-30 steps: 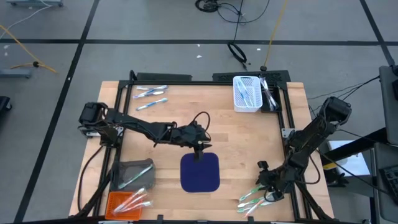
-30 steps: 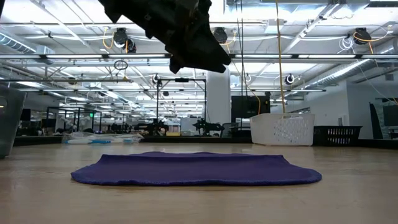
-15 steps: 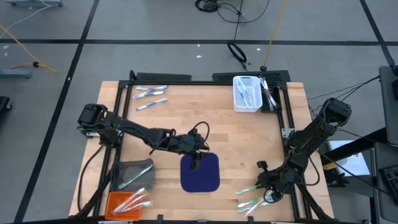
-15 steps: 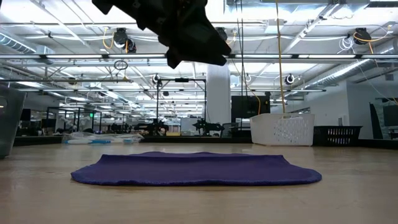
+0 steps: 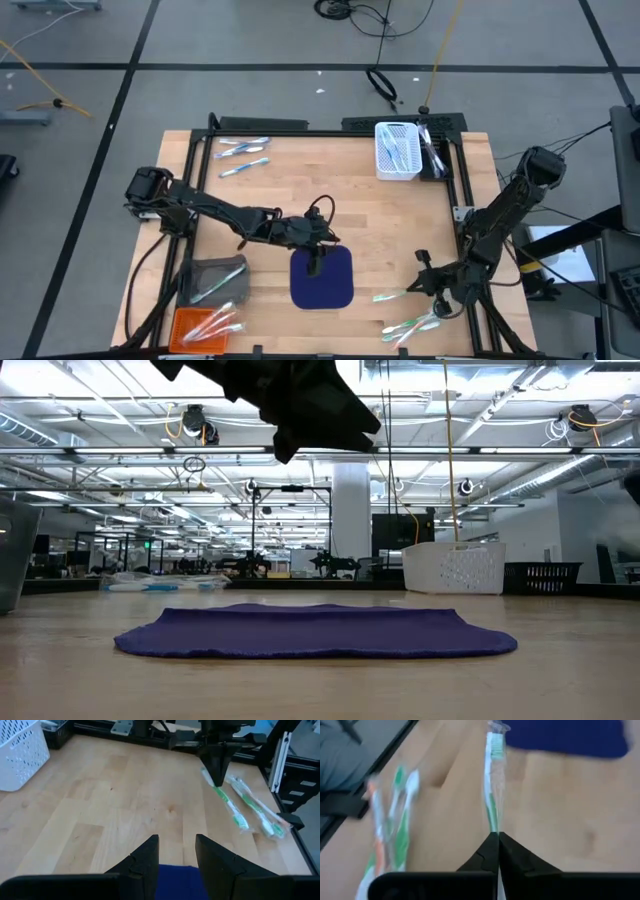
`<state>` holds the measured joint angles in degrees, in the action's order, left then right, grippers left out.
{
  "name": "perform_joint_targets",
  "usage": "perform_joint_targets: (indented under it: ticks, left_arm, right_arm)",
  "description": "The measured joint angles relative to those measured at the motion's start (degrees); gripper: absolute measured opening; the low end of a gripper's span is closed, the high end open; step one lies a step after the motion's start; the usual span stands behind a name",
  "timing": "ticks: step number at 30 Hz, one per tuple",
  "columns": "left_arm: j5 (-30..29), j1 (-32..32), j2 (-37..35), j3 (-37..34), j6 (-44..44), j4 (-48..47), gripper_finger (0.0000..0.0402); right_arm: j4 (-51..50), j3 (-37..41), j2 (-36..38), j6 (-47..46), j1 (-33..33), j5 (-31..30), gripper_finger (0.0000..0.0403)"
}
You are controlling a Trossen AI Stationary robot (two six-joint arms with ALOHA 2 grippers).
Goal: Pick & Place Toothbrushes
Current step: Put the green toothbrush into the black bin
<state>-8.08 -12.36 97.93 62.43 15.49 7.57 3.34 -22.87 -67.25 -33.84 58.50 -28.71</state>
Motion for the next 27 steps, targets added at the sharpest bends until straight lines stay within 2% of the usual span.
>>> perform_joint_targets:
  ticks: [6,12,18,23,27]
  left_arm:
    - [0.0,0.0,0.0,0.0,-0.2,1.6,0.0127]
    - [0.0,0.0,0.0,0.0,-0.7,4.8,0.0127]
    - [0.0,0.0,0.0,0.0,-3.5,9.0,0.0127]
    - [0.0,0.3,0.0,0.0,-6.3,14.3,0.0127]
    - [-0.1,0.5,0.0,0.0,-9.6,20.0,0.0127]
  right_arm:
    - [0.9,0.0,4.1,4.3,-0.9,-7.9,0.0003]
    - [3.0,-0.1,7.8,9.0,-1.8,-18.5,0.0002]
    - [12.0,-0.1,10.7,18.3,-3.1,-28.4,0.0001]
    - [25.1,-0.1,10.8,30.2,-5.6,-29.6,0.0001]
    - [32.0,-0.1,10.8,35.6,-8.4,-29.6,0.0001]
